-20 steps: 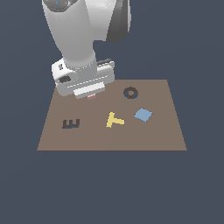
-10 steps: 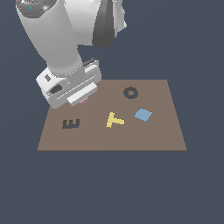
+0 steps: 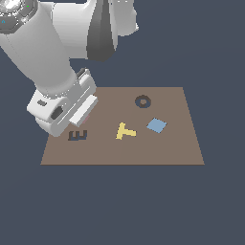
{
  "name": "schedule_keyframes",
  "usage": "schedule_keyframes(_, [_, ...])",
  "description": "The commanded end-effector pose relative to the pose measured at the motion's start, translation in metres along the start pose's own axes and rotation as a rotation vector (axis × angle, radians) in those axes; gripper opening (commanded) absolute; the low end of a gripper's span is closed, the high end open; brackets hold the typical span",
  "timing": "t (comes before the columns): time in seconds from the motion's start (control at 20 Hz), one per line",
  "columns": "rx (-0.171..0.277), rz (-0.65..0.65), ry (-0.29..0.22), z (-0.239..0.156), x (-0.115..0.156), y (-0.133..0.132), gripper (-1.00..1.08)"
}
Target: Insert a designated object into the corresponding slot on a board.
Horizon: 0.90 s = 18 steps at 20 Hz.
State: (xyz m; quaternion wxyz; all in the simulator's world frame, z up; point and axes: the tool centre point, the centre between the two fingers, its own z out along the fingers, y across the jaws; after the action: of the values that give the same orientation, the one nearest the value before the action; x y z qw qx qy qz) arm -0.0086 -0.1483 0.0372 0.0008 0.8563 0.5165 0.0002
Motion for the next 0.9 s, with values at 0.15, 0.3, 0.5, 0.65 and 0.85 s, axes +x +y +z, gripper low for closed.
schedule_keyframes(0.15, [0.000, -0.197, 0.000, -0.001, 0.006, 0.023, -1.00])
schedule_keyframes(0.3, [0.000, -0.285, 0.000, -0.002, 0.011, 0.033, -1.00])
schedule_keyframes(0.5, [0.000, -0.383, 0.000, -0.002, 0.017, 0.044, -1.00])
schedule_keyframes(0.65, [0.000, -0.443, 0.000, -0.003, 0.021, 0.050, -1.00])
schedule_keyframes(0.85, [0.000, -0.502, 0.000, -0.003, 0.027, 0.055, -1.00])
